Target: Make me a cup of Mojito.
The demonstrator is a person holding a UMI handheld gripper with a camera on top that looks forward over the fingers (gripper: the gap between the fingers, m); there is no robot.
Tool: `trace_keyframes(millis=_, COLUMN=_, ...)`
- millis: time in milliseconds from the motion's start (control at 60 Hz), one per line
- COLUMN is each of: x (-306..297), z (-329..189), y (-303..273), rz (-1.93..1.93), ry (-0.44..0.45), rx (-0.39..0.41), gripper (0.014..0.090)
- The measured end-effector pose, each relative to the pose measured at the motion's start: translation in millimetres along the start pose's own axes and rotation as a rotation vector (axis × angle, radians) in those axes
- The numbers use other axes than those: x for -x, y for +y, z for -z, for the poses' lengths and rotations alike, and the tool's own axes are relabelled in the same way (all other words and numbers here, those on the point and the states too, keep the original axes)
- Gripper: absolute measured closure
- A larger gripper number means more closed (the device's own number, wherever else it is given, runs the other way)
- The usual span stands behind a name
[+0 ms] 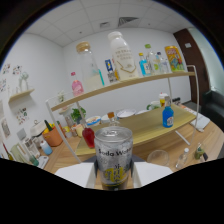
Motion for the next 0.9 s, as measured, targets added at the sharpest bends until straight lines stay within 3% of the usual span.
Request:
trace_keyframes(millis=283, x=-4, z=-4, y=-20, rz=-0.718, ry=-0.224, rx=-0.016, gripper=0.0536)
trace_keyframes(millis=750, x=-35, z=-10, y=-57, rz=-1.686, ry=-0.484, rx=-0.081, gripper=0.0538)
trace_keyframes(millis=900, x=-53, z=-11, y=-58, rz=-1.889, ry=-0.509, rx=-0.108, gripper=0.0541)
